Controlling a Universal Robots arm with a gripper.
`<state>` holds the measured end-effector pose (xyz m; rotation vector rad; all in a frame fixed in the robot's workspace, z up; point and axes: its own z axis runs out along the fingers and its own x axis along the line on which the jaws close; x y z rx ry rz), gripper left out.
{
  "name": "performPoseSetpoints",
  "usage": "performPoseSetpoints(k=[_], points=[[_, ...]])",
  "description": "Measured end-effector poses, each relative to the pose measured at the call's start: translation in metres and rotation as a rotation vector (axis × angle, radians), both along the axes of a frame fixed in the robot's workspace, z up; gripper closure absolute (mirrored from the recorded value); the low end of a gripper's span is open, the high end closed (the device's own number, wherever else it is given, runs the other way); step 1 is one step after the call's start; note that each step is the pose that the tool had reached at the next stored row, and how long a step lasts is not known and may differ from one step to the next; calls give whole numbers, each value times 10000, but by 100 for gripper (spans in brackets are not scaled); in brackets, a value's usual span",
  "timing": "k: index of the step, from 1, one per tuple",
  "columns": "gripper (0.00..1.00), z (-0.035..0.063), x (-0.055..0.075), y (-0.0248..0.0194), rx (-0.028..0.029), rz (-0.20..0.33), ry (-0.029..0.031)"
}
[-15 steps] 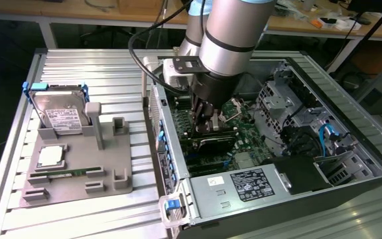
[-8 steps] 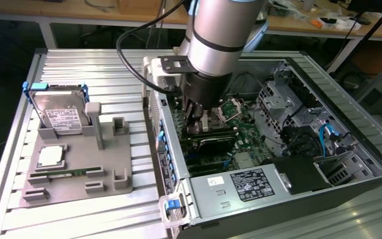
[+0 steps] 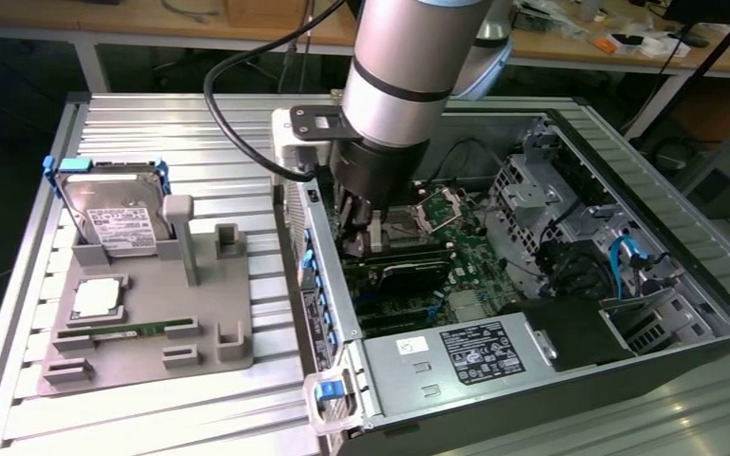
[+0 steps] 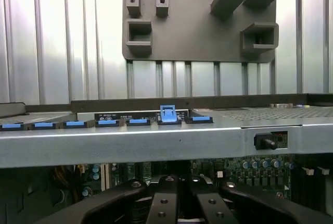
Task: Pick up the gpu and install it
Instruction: 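Press down on the gpu until it lock into place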
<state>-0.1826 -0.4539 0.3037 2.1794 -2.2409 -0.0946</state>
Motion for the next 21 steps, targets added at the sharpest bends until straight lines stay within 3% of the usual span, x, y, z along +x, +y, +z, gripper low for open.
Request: performPoseSetpoints(k=[3,5,7,21], points=[[89,1,-15,0,-1,1,88],[89,0,-17,-1,1,3,198],[89,-1,-21,0,3,3,270],[89,54,-25,0,-1,-1,298]])
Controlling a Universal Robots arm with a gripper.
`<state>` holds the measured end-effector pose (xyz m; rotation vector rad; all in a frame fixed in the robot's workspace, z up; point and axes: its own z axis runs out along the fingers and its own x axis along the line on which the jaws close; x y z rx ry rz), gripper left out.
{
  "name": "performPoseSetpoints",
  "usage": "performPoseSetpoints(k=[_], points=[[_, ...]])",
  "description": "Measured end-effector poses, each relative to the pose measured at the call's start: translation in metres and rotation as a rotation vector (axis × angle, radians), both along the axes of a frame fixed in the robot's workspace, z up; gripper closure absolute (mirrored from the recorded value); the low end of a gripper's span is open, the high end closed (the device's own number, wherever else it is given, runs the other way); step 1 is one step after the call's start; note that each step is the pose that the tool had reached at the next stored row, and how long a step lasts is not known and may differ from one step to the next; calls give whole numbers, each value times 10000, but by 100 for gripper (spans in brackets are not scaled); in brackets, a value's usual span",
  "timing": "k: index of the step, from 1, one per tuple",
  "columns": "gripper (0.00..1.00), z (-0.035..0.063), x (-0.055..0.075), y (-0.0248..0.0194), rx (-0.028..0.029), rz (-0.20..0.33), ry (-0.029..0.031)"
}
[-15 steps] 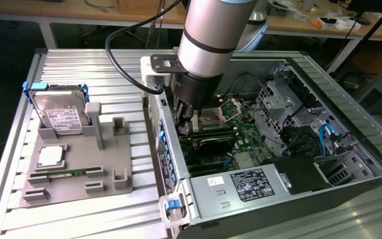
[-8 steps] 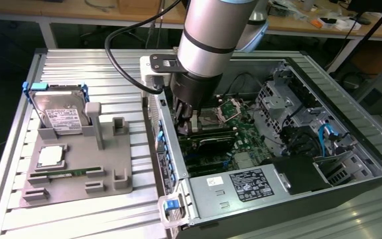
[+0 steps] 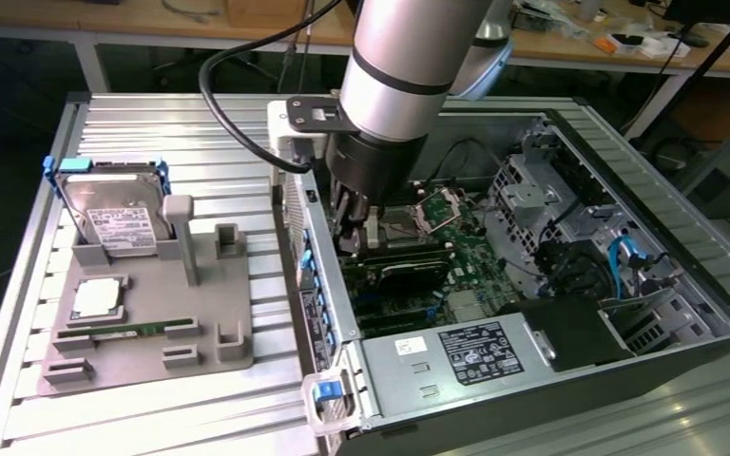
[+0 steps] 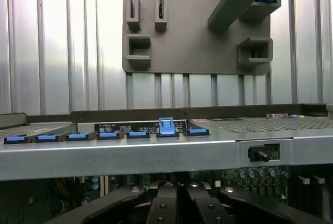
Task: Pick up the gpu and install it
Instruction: 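Press down on the gpu until it lock into place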
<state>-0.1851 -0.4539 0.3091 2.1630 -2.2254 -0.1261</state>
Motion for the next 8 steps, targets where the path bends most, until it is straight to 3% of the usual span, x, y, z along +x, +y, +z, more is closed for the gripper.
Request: performPoseSetpoints(k=[8], points=[[89,14,-17,0,0,1,24]])
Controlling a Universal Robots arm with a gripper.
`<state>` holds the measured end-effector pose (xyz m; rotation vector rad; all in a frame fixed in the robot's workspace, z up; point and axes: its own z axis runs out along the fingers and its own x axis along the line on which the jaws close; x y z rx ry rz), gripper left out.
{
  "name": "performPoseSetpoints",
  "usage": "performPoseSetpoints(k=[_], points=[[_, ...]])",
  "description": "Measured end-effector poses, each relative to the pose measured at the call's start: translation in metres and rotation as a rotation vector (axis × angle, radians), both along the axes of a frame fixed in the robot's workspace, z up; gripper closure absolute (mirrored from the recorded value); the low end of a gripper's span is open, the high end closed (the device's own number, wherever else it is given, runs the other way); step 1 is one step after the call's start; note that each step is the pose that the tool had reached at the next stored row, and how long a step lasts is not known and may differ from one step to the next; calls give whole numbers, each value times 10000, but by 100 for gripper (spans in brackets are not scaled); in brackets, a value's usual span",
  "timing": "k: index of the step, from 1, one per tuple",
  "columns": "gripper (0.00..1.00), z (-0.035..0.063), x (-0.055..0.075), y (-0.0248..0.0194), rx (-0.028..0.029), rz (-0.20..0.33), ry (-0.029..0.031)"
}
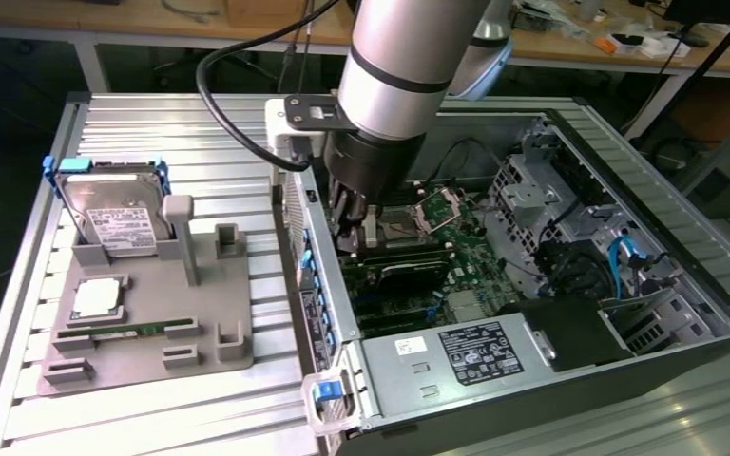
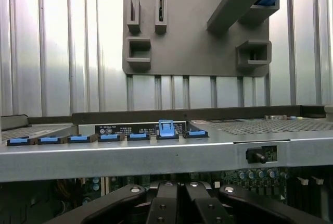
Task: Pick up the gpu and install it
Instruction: 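Press down on the gpu until it lock into place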
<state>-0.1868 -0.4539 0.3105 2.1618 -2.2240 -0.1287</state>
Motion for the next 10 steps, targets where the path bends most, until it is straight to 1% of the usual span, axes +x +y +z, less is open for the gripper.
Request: performPoseSetpoints(k=[3,7,10], points=[[89,-15,-9,-1,-3,1,3],[89,-58,-12,-1,-13,2,7],[89,-47,-12,1,13,0,-10]])
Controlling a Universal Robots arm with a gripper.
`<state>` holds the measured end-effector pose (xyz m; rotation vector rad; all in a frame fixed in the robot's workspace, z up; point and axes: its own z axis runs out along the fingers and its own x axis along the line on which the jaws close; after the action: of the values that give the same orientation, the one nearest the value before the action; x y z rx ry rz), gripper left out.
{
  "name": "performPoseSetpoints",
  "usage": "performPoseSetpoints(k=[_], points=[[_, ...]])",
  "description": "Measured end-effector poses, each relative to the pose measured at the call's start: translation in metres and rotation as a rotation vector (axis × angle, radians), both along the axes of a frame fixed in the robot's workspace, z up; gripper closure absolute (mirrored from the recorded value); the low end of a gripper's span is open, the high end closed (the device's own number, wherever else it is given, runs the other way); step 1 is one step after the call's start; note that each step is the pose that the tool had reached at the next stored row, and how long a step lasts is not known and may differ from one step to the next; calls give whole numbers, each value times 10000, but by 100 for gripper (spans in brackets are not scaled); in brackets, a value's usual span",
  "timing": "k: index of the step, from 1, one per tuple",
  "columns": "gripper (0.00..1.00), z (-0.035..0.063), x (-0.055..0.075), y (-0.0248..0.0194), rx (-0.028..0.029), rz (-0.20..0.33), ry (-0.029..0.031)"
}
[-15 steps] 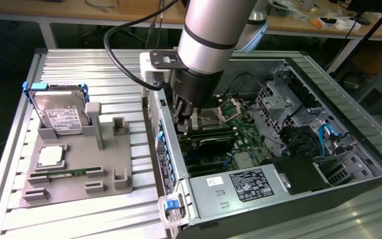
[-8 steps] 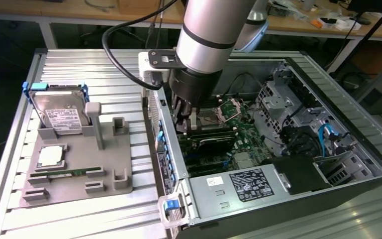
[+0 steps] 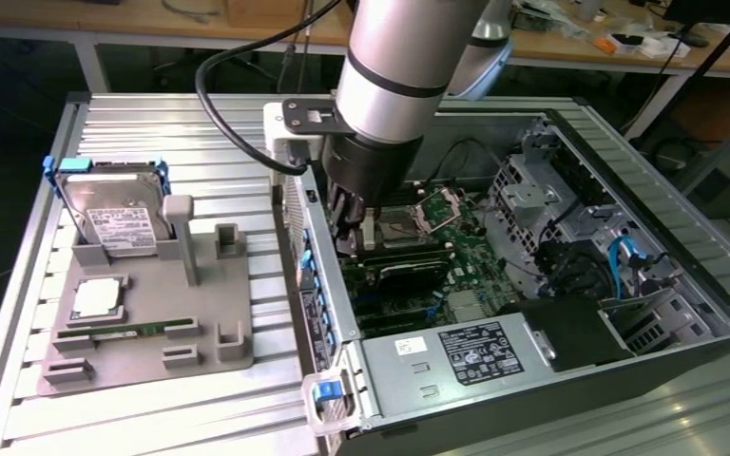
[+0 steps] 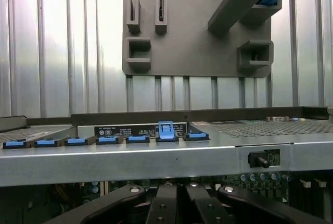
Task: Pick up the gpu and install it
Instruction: 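Press down on the gpu until it lock into place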
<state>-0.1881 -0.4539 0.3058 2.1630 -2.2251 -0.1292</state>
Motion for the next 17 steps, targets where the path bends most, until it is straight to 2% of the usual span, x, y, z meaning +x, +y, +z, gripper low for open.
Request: performPoseSetpoints(k=[3,11,17], points=[[89,36,3,0,-9,-1,6],[89,39,42,-1,-14,1,27],[89,38,191,-1,-12,1,25]])
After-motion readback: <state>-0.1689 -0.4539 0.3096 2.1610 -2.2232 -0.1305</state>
